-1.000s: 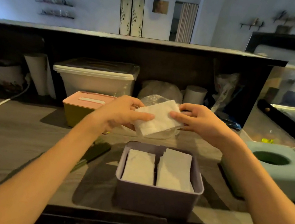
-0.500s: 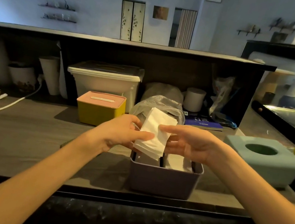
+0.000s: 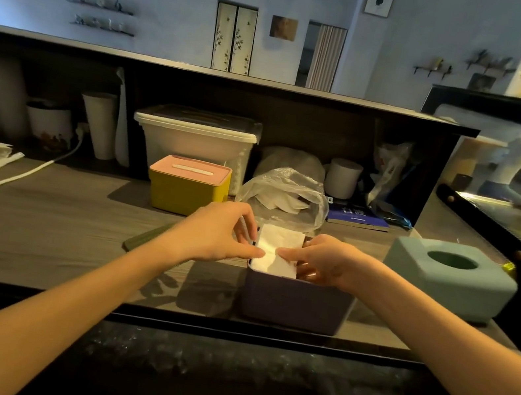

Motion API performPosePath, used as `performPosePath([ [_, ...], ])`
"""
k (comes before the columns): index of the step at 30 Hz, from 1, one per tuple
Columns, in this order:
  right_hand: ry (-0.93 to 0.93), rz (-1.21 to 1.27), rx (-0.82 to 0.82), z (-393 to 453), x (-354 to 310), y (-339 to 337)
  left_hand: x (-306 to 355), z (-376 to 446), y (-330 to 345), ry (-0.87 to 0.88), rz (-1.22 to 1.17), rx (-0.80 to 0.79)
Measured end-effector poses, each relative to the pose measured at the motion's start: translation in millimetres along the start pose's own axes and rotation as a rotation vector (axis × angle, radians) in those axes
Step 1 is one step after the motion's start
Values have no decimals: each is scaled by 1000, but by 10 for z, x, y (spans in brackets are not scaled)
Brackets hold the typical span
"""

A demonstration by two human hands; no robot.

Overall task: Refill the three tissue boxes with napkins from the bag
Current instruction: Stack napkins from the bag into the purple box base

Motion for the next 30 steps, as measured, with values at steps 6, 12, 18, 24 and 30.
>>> performPosePath([
  [6,-132,-388,77,-39,-208,-9,157,63,45,74,121,22],
  [12,-240,-567,91,-150,-314,-98,236,181,174,112,284,-32],
  [18,-305,-556,48,-165,-319,-77,286,314,335,185,432,-109],
  [24,-398,-481,24,-119,-440,-347,239,541,214,176,326,-106],
  [30,-473,-276,227,555,-507,-880,-113,1245,64,80,195,37],
])
Point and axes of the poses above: each hand's wrist, its own z-axis towards the middle knuckle, its own y-axis out of the palm, x = y × z, the point moved 10 cm from there along z, towards the middle knuckle, and after that the axes turned 2 degrees about x, right-handed, at the moved point
